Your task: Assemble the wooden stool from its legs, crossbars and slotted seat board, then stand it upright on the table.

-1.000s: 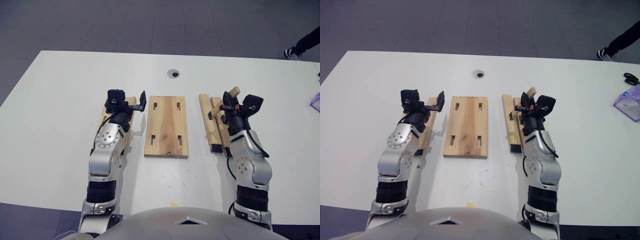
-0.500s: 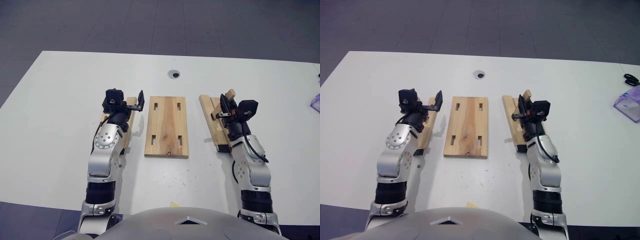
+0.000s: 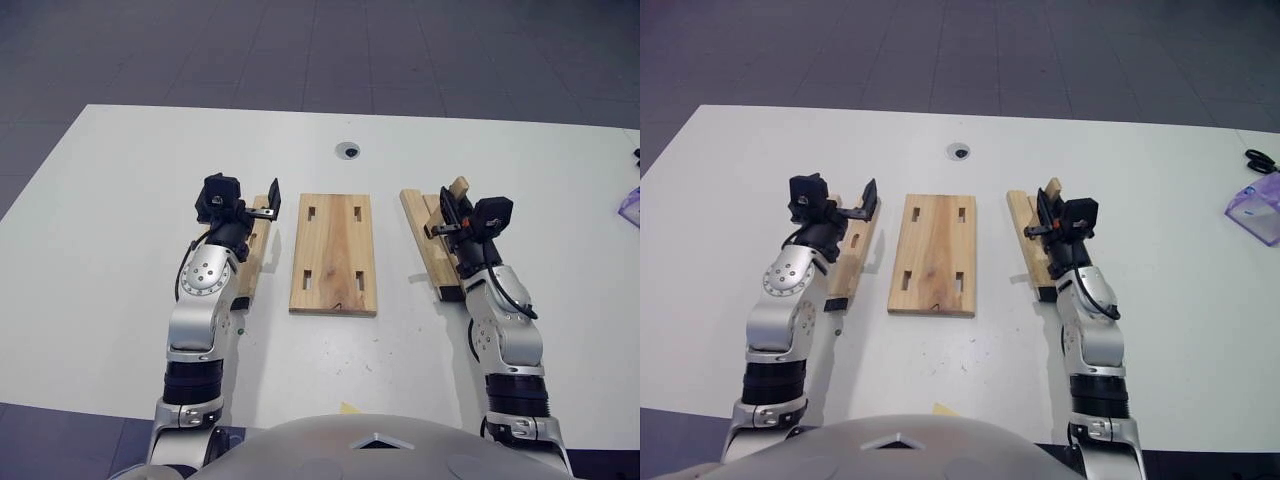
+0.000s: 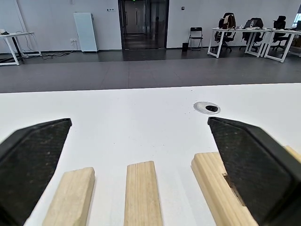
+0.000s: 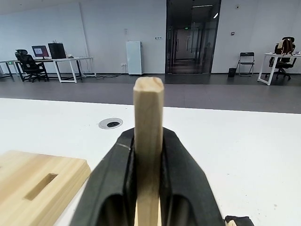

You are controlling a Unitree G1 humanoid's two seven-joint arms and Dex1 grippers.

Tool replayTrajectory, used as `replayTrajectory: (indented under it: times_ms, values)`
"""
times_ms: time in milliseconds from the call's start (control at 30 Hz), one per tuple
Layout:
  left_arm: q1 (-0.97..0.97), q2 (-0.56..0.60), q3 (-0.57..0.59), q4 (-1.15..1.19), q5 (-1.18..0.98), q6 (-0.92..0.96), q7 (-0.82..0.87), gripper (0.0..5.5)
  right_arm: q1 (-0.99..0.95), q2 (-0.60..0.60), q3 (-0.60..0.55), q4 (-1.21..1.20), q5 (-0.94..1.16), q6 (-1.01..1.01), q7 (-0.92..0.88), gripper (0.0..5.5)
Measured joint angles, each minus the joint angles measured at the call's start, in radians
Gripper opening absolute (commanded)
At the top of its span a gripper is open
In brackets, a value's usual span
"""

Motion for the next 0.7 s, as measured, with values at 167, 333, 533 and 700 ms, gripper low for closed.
replayTrajectory:
  times_ms: [167,333,533,700]
  values:
    - [-0.013,-0.001,0.001,0.021,0.014,-0.02,-0.001,5.4,-0.055,-0.001,-0.002,0.045,-0.006,0.0,0.001,0.86]
    - [-0.033,-0.002,0.008,0.042,0.012,-0.028,-0.008,5.4,-0.07,0.003,-0.008,0.124,-0.026,0.041,-0.011,1.64]
    - [-0.048,-0.002,0.016,0.06,0.011,-0.039,-0.021,5.4,-0.227,-0.003,-0.032,0.085,-0.025,0.043,-0.016,2.6]
    - [-0.068,-0.003,0.022,0.087,0.014,-0.075,-0.017,5.4,-0.349,-0.045,-0.04,0.038,-0.025,0.104,-0.006,3.44]
